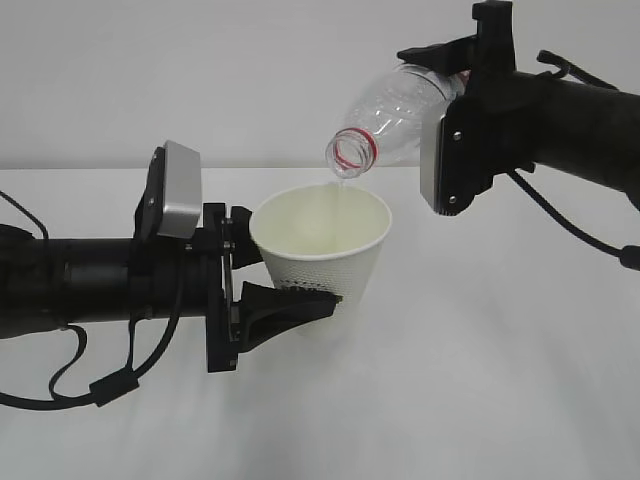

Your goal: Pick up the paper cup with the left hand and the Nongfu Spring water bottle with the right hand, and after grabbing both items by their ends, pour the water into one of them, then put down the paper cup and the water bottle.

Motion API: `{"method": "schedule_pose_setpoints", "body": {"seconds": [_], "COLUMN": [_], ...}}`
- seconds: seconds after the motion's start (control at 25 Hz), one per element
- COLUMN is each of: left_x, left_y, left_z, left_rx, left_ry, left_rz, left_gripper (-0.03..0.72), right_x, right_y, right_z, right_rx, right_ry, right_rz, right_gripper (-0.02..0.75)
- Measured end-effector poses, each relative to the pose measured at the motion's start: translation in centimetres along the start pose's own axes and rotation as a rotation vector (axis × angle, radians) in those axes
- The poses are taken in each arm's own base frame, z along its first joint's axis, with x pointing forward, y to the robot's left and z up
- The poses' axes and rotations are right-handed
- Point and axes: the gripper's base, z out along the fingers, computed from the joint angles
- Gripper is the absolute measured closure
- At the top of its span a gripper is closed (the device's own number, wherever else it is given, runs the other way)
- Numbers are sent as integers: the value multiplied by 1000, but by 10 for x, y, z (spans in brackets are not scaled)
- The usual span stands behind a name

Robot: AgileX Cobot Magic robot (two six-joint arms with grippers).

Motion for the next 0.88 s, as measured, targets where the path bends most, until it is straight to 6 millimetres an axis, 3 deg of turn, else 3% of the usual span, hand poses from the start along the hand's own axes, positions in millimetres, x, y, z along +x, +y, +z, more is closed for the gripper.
{"method": "schedule_pose_setpoints", "body": {"seconds": [0.88], "left_x": [0], "left_y": [0], "left_z": [0], "left_rx": [-1], "left_ry": [2], "left_rz": [0], "left_gripper": [172], "right_x": [0], "right_y": [0], "right_z": [0], "right_rx": [0], "right_ry": [0], "right_rz": [-17], "right_gripper": [279]}}
